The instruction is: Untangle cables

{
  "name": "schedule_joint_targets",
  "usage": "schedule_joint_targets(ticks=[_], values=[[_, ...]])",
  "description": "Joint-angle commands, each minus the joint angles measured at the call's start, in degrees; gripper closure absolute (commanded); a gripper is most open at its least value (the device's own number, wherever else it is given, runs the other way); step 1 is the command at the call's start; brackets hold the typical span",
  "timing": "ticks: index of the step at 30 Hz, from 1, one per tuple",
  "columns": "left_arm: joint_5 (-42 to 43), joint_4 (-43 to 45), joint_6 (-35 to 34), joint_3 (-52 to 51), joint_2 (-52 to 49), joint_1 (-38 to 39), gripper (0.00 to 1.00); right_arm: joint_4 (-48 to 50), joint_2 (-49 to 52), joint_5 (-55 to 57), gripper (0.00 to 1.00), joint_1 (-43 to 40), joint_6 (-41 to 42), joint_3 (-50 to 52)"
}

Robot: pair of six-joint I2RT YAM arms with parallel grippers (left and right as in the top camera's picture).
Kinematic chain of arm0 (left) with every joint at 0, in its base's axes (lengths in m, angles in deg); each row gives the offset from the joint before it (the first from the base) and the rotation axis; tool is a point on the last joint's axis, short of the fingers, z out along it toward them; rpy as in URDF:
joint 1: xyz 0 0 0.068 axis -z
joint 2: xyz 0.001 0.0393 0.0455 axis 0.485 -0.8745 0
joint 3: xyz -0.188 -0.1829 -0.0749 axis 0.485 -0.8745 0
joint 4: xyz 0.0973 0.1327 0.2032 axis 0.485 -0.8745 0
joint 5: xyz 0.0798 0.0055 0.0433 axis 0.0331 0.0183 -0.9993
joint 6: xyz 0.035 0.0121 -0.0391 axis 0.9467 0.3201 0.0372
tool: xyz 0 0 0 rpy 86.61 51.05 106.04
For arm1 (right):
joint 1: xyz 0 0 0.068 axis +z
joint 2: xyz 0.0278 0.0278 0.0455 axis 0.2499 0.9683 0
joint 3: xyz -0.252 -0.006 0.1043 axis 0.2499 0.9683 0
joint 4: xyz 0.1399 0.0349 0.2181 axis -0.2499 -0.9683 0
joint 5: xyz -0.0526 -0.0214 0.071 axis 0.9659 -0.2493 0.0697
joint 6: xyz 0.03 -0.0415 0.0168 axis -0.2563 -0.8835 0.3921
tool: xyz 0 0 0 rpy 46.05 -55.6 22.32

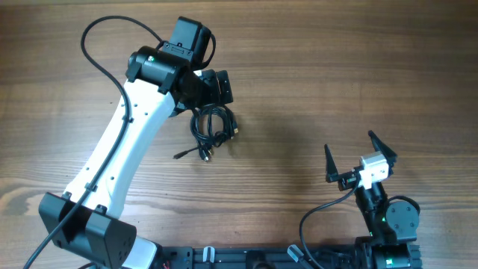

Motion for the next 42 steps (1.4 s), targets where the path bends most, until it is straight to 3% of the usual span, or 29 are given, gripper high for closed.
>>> schedule_joint_targets(ticks=[1, 42], values=[[0.24, 0.26, -0.59, -0.39, -0.52, 0.24, 0.0, 0.11, -0.46, 0.74, 0.0, 0.28, -0.13, 0.04], [-1.03, 1.38, -0.59, -0.39, -0.52, 0.24, 0.0, 0.11, -0.46, 0.74, 0.0, 0.28, -0.13, 0.04]])
